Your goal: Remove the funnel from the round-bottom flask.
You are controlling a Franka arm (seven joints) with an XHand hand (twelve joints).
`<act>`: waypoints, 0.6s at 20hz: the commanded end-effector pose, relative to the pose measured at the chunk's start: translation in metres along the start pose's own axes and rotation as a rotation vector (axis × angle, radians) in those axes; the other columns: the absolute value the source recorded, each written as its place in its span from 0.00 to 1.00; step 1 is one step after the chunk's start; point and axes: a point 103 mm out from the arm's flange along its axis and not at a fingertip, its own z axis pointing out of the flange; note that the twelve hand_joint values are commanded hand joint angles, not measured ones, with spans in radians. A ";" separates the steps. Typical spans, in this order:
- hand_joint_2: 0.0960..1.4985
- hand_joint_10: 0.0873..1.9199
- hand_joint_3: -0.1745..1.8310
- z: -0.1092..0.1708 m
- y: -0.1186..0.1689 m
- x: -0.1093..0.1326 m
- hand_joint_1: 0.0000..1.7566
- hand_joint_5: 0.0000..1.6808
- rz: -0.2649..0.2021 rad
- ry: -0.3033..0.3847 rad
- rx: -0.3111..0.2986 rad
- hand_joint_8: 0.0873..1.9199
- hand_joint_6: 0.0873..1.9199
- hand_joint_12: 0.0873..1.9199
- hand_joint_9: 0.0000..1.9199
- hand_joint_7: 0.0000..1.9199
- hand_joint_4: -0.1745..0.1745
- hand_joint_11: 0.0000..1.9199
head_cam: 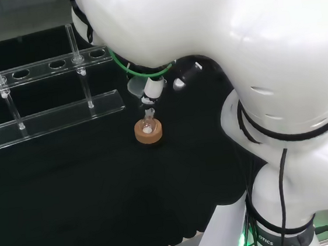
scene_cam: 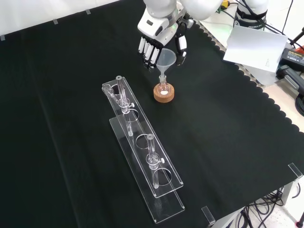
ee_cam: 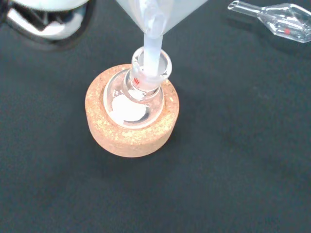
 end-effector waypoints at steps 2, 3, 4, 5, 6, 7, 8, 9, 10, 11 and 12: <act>0.39 0.12 0.39 -0.034 -0.017 0.000 0.52 0.41 -0.012 -0.032 0.037 0.27 0.20 0.58 0.56 0.35 0.56 0.40; 0.39 0.12 0.39 -0.038 -0.020 -0.001 0.51 0.41 -0.017 -0.018 0.030 0.27 0.20 0.58 0.56 0.35 0.56 0.41; 0.39 0.12 0.39 -0.043 -0.024 -0.001 0.51 0.40 -0.021 -0.013 0.020 0.27 0.21 0.58 0.56 0.35 0.56 0.41; 0.39 0.12 0.39 -0.047 -0.027 -0.001 0.51 0.40 -0.023 -0.013 0.010 0.27 0.21 0.58 0.56 0.35 0.55 0.41; 0.38 0.12 0.39 -0.052 -0.031 0.000 0.51 0.40 -0.030 -0.011 -0.004 0.27 0.21 0.58 0.56 0.35 0.55 0.41; 0.38 0.12 0.39 -0.057 -0.035 0.001 0.51 0.41 -0.035 -0.009 -0.018 0.27 0.21 0.58 0.56 0.35 0.55 0.41; 0.38 0.12 0.39 -0.062 -0.037 0.002 0.51 0.41 -0.038 -0.011 -0.029 0.27 0.21 0.58 0.56 0.35 0.54 0.41; 0.38 0.12 0.39 -0.067 -0.040 0.003 0.50 0.41 -0.040 -0.015 -0.039 0.27 0.21 0.58 0.56 0.35 0.54 0.41; 0.38 0.12 0.39 -0.072 -0.043 0.003 0.50 0.41 -0.041 -0.019 -0.046 0.27 0.22 0.58 0.56 0.35 0.54 0.41; 0.38 0.12 0.39 -0.077 -0.045 0.004 0.50 0.41 -0.044 -0.020 -0.051 0.27 0.22 0.58 0.56 0.35 0.54 0.41; 0.38 0.12 0.39 -0.081 -0.047 0.004 0.50 0.40 -0.046 -0.023 -0.052 0.28 0.22 0.58 0.56 0.35 0.54 0.41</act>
